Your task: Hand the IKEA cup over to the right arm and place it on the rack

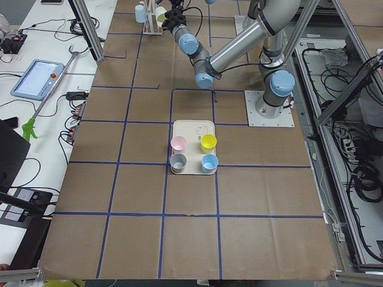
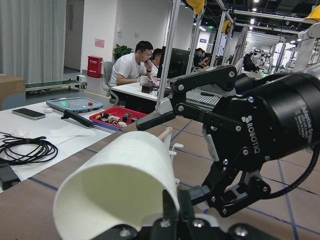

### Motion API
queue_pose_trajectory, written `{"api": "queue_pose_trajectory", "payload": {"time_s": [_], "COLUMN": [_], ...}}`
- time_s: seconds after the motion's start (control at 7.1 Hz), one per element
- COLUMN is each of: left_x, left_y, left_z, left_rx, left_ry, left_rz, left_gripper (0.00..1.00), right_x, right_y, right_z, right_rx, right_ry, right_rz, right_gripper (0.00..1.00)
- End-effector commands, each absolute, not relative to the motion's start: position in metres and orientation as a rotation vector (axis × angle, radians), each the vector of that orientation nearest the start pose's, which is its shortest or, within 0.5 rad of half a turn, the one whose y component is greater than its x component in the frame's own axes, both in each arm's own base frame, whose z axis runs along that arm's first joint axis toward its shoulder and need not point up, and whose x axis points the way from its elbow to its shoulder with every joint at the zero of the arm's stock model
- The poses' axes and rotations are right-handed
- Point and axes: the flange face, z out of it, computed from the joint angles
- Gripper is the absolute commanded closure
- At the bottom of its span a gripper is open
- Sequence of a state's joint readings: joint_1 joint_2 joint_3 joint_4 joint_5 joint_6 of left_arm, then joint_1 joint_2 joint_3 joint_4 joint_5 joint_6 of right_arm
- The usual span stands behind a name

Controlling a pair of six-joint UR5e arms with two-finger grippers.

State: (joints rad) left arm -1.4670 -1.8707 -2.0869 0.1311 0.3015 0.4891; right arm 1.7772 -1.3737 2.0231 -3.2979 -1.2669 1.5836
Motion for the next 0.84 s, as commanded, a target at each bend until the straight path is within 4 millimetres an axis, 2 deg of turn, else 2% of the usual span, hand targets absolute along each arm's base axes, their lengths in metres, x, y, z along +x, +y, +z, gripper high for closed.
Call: {"api": "queue_pose_trajectory", "payload": {"time_s": [0.0,0.42,0.7], "left_x": [-0.179,-0.179,-0.179], "left_y": [-0.500,-0.499,-0.499], "left_z": [0.342,0.343,0.343], "left_rx": [-0.978,-0.979,-0.979], "left_ry": [-1.674,-1.673,-1.673], "left_rz": [1.226,1.228,1.228], "left_gripper": [1.00,1.00,1.00], "right_x": [0.269,0.273,0.285], "right_y": [-0.484,-0.484,-0.481], "right_z": [0.389,0.383,0.376], "right_rx": [1.163,1.165,1.157], "right_ry": [1.713,1.727,1.742], "right_rz": [-0.532,-0.516,-0.503], "right_gripper": [0.00,0.01,0.01]}}
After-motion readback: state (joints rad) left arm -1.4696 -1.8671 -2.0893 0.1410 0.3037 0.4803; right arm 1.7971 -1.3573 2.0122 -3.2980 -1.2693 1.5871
